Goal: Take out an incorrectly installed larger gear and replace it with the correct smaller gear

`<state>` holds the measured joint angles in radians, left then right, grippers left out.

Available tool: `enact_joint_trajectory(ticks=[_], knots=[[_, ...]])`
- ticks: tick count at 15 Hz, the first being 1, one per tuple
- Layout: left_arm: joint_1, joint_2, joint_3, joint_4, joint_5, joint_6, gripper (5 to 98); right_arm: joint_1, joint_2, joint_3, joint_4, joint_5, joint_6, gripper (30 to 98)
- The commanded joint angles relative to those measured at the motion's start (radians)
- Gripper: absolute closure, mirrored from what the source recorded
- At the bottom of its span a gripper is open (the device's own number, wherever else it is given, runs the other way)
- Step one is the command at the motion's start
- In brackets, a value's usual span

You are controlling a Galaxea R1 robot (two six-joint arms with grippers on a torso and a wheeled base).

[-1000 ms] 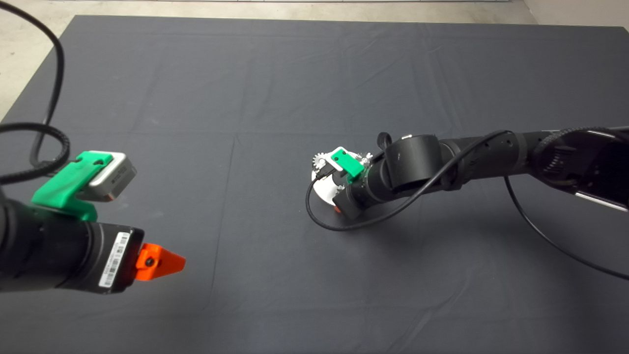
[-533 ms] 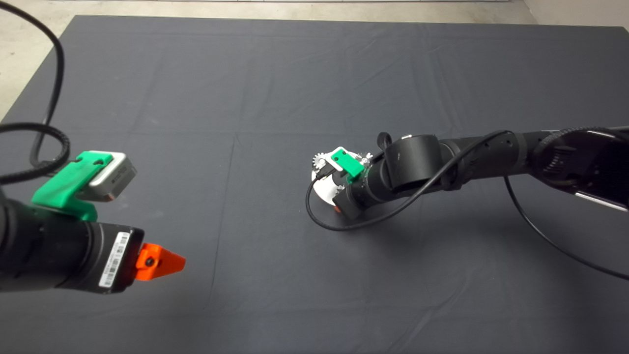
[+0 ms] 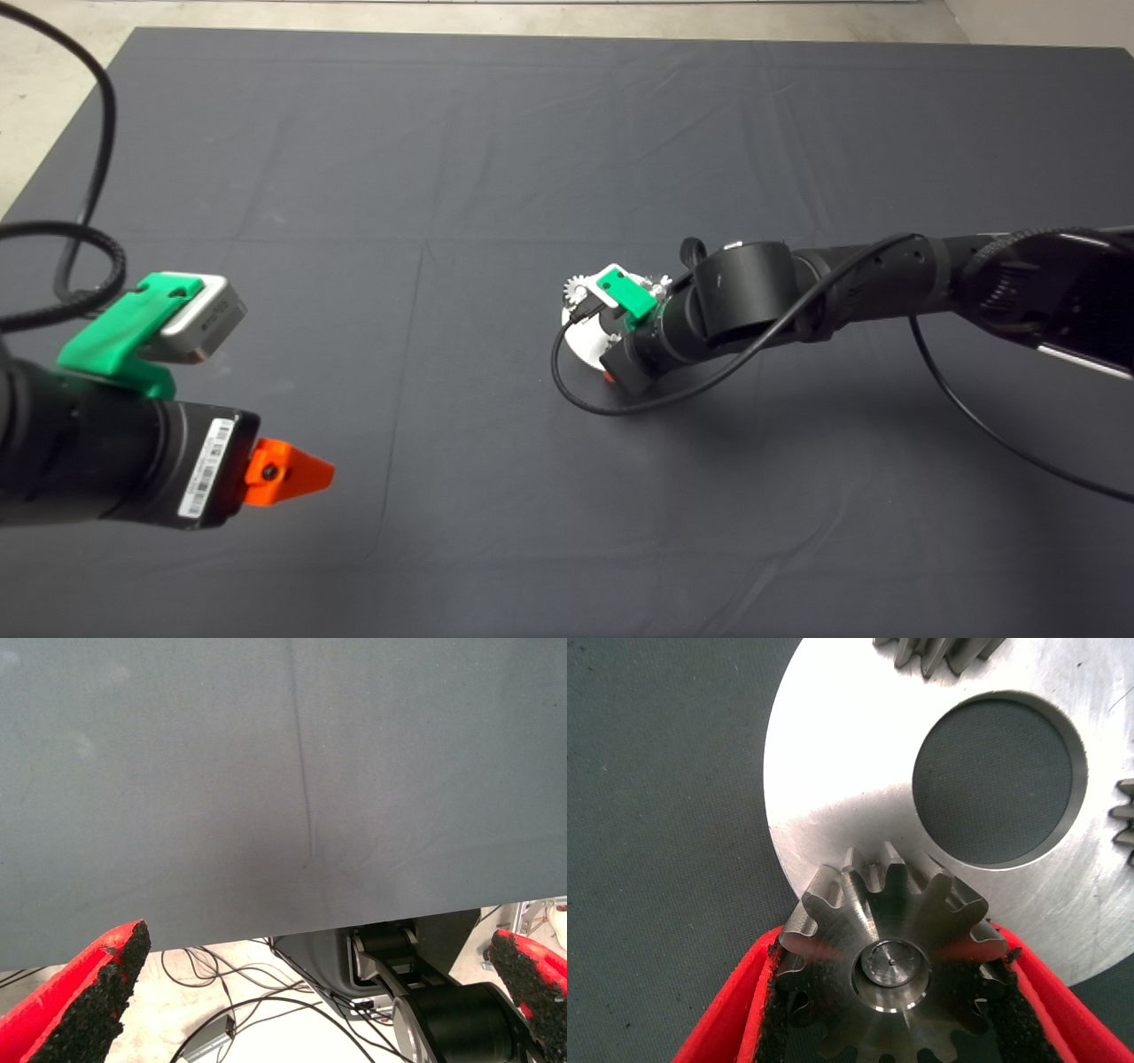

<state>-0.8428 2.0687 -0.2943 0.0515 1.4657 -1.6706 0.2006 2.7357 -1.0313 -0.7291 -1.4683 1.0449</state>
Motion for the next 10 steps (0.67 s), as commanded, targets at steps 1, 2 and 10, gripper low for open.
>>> enact_joint_trajectory(ticks=[1,2,10], knots=[[-0.009,0.002,0.014,-0.016,0.002,-0.006,5.5,0.072,0.008,0.015,0.025,0.009,0.007,79.6],[-0.007,0.002,0.014,-0.016,0.001,-0.006,5.5,0.074,0.014,0.019,0.025,0.009,0.009,79.7],[0.005,0.021,0.014,-0.016,0.0,-0.008,5.5,0.171,-0.046,0.151,0.127,0.008,0.073,79.8]])
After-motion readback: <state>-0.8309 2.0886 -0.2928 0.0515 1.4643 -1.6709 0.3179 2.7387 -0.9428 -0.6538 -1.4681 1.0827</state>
